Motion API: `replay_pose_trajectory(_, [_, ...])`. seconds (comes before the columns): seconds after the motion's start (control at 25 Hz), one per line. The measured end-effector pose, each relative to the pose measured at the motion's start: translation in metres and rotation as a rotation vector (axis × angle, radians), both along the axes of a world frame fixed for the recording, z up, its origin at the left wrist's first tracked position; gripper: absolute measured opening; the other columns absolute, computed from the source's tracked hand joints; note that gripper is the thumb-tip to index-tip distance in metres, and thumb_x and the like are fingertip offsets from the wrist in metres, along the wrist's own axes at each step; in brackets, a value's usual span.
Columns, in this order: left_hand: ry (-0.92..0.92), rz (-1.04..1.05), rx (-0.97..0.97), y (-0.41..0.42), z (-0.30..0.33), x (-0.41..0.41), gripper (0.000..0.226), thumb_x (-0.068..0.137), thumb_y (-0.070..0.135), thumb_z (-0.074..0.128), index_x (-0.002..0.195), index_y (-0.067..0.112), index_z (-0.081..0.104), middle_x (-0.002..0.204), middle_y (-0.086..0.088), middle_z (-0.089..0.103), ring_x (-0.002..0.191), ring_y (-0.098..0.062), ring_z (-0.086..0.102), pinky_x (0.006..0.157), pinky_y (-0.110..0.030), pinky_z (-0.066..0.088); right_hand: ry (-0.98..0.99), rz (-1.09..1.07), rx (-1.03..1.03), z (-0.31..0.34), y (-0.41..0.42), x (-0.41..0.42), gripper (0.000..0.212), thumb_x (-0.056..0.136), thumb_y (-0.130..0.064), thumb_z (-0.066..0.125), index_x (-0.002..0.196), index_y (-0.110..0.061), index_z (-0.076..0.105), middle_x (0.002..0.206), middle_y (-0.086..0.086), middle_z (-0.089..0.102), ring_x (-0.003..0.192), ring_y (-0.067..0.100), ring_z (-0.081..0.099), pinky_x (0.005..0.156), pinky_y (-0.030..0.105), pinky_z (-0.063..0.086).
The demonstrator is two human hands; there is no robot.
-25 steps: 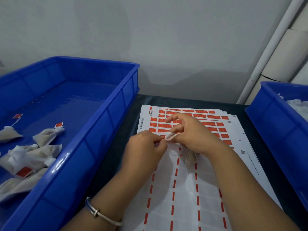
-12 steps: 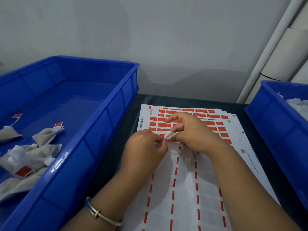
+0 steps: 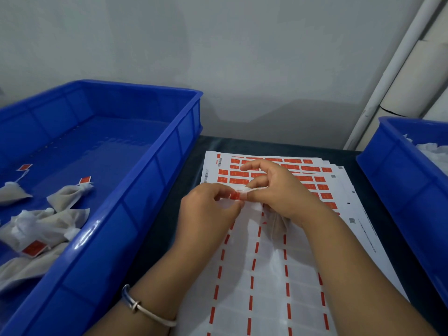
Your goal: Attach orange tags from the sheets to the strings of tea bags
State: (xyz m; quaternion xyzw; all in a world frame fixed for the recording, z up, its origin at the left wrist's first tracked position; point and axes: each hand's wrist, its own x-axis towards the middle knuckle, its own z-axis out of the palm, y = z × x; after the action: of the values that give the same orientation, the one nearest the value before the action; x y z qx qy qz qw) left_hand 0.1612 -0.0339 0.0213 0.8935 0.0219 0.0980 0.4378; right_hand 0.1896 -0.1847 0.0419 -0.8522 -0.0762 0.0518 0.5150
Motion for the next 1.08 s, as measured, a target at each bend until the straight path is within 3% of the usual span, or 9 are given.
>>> replay_pose_trajectory(0.08, [-0.012,0.021,0.000,0.0003,-0.0015,0.0014,0.033,0.072,0.041,0.075,0.103,0.031,0.067,0.104,0.016,0.059,0.082,-0.004,0.057,0.066,-0.011,0.045,0.005,-0.006,0.011,0.0000,0.0006,-0.0009,0.047,0.074,-0.020,0.079,0.100,-0.047,0.051,0.074,-0.027,0.067,0.075,-0.010,0.065,0.053,0.010,0.049])
replay_pose_trajectory(0.2, [0.024,0.010,0.014,0.0003,-0.0029,0.0021,0.033,0.072,0.043,0.074,0.103,0.032,0.069,0.109,0.015,0.061,0.077,-0.001,0.055,0.060,-0.007,0.039,0.003,-0.004,0.019,-0.0013,0.0004,-0.0010,0.059,0.074,-0.018,0.079,0.112,-0.049,0.046,0.077,-0.027,0.067,0.077,-0.009,0.066,0.056,0.011,0.051])
replay_pose_trajectory(0.28, [0.036,-0.002,0.040,0.0005,-0.0028,0.0017,0.031,0.073,0.043,0.073,0.102,0.033,0.070,0.110,0.015,0.063,0.073,0.003,0.053,0.055,-0.007,0.037,-0.010,-0.002,0.013,-0.0024,-0.0003,-0.0009,0.064,0.074,-0.018,0.079,0.114,-0.051,0.043,0.075,-0.028,0.067,0.078,-0.011,0.065,0.058,0.012,0.053])
replay_pose_trajectory(0.4, [0.038,-0.025,0.077,0.0011,-0.0018,0.0023,0.028,0.075,0.043,0.071,0.101,0.033,0.071,0.110,0.014,0.063,0.079,-0.001,0.056,0.061,-0.011,0.043,-0.038,0.006,-0.014,-0.0042,0.0002,-0.0004,0.067,0.074,-0.019,0.079,0.114,-0.055,0.039,0.075,-0.033,0.065,0.079,-0.013,0.064,0.061,0.012,0.052])
replay_pose_trajectory(0.68, [0.182,-0.041,-0.046,0.0013,0.0000,0.0046,0.013,0.078,0.036,0.071,0.089,0.030,0.075,0.075,0.022,0.058,0.065,-0.005,0.061,0.054,-0.013,0.043,-0.083,0.031,-0.128,-0.0050,0.0044,0.0002,0.059,0.075,-0.022,0.078,0.105,-0.058,0.041,0.076,-0.033,0.063,0.076,-0.009,0.064,0.051,0.003,0.042])
replay_pose_trajectory(0.92, [0.236,-0.038,-0.039,0.0035,0.0028,0.0064,0.007,0.084,0.030,0.066,0.080,0.032,0.072,0.072,0.020,0.057,0.060,-0.007,0.063,0.050,-0.013,0.045,-0.077,0.023,-0.131,-0.0048,0.0046,0.0009,0.051,0.074,-0.024,0.079,0.095,-0.057,0.045,0.073,-0.034,0.062,0.076,-0.017,0.060,0.054,0.003,0.043])
replay_pose_trajectory(1.08, [0.127,0.007,0.062,0.0024,0.0025,0.0045,0.010,0.083,0.037,0.066,0.093,0.034,0.068,0.083,0.020,0.054,0.063,-0.002,0.057,0.050,-0.008,0.038,-0.071,-0.002,-0.110,-0.0042,0.0027,0.0018,0.050,0.074,-0.024,0.079,0.100,-0.050,0.046,0.070,-0.032,0.062,0.071,-0.018,0.060,0.052,0.005,0.045])
